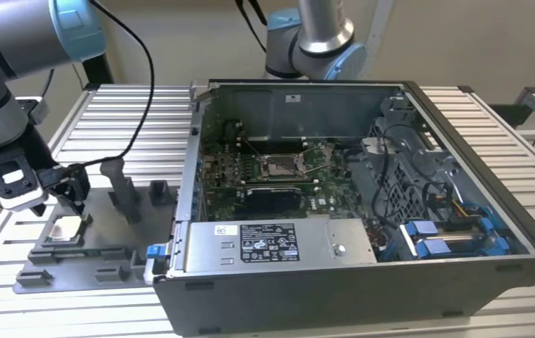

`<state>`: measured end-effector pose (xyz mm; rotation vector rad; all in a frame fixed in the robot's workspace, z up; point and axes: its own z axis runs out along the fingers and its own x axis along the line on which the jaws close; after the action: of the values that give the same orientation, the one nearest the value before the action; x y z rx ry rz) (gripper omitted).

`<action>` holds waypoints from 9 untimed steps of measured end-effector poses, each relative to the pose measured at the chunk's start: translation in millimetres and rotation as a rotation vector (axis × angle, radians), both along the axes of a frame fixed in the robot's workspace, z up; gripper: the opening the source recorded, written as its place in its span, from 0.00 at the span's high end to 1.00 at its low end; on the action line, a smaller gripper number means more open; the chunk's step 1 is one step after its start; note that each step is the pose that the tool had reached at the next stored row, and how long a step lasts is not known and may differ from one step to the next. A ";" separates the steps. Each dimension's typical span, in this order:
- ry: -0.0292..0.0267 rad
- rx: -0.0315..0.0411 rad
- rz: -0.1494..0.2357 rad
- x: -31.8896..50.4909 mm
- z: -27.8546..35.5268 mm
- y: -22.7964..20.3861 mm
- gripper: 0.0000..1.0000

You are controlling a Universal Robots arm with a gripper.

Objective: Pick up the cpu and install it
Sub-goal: 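Place the cpu into insertion slot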

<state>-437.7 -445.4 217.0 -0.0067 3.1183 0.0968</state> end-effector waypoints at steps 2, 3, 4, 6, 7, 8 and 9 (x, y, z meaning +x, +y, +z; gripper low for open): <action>0.0000 0.0000 -0.001 0.0 -2.6 -0.5 0.00; 0.0000 0.0000 -0.002 0.0 -4.0 -0.6 0.00; -0.0001 0.0001 -0.003 0.0 -5.3 -0.7 0.00; 0.0000 0.0001 -0.005 0.0 -7.7 -1.0 0.00; 0.0001 0.0001 -0.005 0.0 -8.8 -1.1 0.00; 0.0000 0.0002 -0.006 0.0 -9.9 -1.2 0.00; 0.0000 0.0002 -0.007 0.0 -11.0 -1.3 0.00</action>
<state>-437.7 -446.7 206.1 0.0040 3.1181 0.0970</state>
